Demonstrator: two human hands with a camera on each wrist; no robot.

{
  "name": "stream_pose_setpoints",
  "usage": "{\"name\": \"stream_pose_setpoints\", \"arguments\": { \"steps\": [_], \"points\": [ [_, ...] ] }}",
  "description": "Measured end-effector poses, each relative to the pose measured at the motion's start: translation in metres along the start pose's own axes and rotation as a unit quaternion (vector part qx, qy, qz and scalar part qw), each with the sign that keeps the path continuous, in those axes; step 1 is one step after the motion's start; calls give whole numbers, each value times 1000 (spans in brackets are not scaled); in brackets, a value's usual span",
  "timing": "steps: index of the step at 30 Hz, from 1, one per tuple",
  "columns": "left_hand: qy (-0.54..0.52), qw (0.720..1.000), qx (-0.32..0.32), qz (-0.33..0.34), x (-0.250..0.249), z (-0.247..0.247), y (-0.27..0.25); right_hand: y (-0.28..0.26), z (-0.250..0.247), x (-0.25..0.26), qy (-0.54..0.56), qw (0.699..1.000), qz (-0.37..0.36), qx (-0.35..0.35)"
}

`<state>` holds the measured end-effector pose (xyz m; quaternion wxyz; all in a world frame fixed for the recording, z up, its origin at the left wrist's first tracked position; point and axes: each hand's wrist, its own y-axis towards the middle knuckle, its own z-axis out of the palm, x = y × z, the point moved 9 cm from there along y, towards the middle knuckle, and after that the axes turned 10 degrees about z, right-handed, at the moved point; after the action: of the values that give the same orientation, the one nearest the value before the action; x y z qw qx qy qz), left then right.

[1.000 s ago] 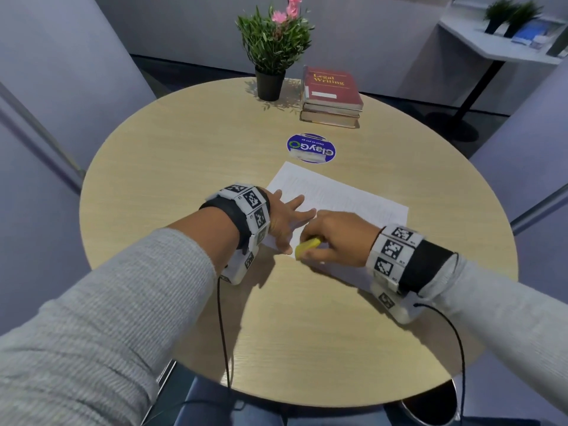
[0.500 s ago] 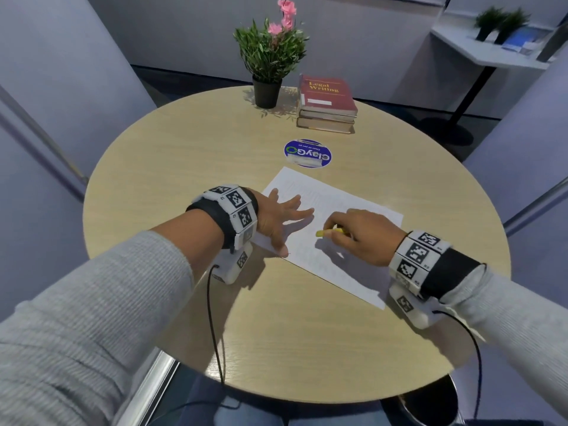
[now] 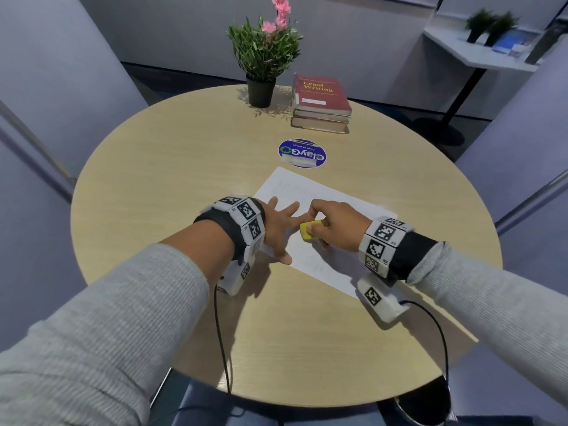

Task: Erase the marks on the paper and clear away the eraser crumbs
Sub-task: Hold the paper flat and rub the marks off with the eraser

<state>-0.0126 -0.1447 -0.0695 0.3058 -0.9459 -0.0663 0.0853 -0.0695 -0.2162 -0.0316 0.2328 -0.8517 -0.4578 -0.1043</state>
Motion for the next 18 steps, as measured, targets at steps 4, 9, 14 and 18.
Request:
{"name": "stream_pose_setpoints", "arguments": {
  "steps": [4, 9, 14, 18],
  "points": [
    [-1, 1000, -18, 5, 4, 5, 7, -3, 0, 9, -57, 997, -27, -33],
    [-22, 1000, -7, 5, -3, 2, -5, -7, 2, 21, -105, 993, -51, -29],
    [-27, 1000, 1, 13, -7, -1, -13, -14, 13, 34, -102, 991, -88, 28],
    [-31, 999, 3, 20, -10, -1, -16, -9, 9, 34, -117, 990, -82, 6]
  ]
}}
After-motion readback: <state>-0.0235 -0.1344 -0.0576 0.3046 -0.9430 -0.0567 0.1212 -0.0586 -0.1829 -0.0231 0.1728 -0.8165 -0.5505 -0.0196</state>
